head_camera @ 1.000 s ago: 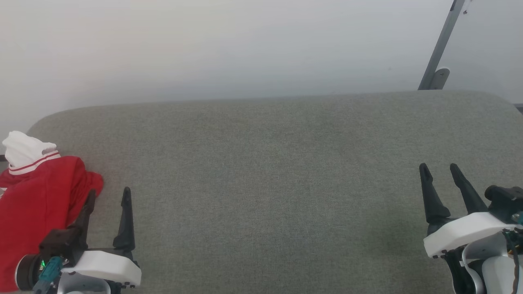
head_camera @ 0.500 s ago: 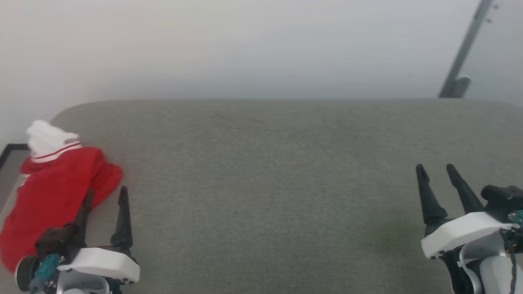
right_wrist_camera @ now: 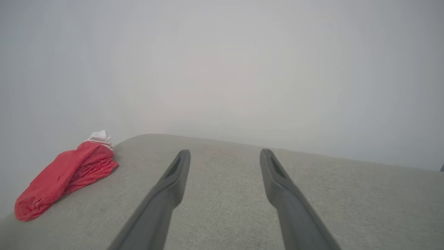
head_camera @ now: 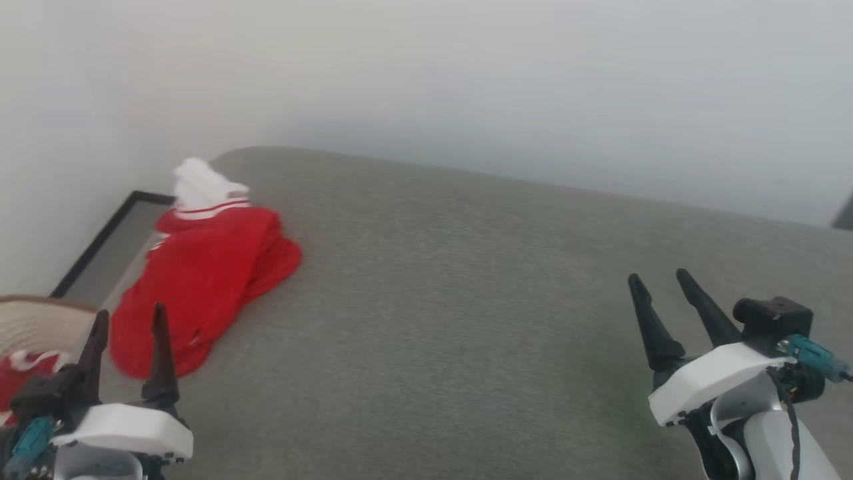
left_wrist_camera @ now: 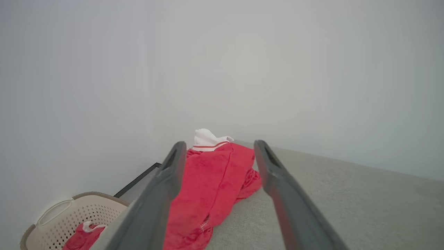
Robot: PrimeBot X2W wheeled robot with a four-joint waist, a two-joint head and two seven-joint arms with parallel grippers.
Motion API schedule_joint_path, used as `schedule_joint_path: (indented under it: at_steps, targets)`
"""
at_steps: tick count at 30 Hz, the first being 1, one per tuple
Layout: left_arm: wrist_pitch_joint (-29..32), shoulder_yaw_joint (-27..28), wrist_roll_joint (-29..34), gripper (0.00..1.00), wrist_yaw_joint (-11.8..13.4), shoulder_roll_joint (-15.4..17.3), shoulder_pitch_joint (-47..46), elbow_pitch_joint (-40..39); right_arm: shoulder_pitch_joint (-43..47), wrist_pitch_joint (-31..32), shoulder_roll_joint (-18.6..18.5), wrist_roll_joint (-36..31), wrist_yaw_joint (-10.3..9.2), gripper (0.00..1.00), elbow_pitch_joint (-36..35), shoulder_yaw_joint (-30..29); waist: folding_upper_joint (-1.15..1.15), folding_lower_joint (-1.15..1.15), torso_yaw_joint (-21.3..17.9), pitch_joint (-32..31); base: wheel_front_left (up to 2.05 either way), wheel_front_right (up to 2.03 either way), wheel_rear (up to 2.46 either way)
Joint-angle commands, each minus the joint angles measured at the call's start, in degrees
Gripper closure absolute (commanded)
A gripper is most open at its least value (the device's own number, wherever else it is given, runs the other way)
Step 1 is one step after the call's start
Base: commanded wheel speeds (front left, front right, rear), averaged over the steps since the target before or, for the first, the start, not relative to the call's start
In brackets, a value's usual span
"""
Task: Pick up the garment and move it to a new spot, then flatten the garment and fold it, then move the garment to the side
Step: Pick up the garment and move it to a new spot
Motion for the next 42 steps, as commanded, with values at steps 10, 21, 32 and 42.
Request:
schedule_joint_path:
  at_steps: [10,21,32,42]
  targets:
    - [2.24,0.94,-2.41,0.00,1.03,-0.19,2.97,-3.26,-0.91,-1.42,0.18,1.03,0.02,0.00,2.00,1.19,0.00,0.00,5.71,-0.88,0.00,0.00,0.00]
    - [5.20,1.18,-4.67,0.00,0.23,1.80,-2.13,-1.49,-2.14,-0.51,-1.52,0.86,0.02,0.00,0.83,0.60,0.00,0.00,3.80,2.40,0.00,0.00,0.00]
    - [9.27,0.55,-8.35,0.00,-2.31,6.93,-16.24,9.06,-6.50,2.40,-4.14,-0.36,0.02,0.00,-4.43,-1.17,0.00,0.00,-0.89,13.19,0.00,0.00,0.00]
    - [13.25,-1.78,-11.20,0.00,-3.45,10.26,-34.38,28.56,-10.59,5.61,-6.91,-1.93,0.02,0.00,-11.37,-3.10,0.00,0.00,-3.73,26.58,0.00,0.00,0.00]
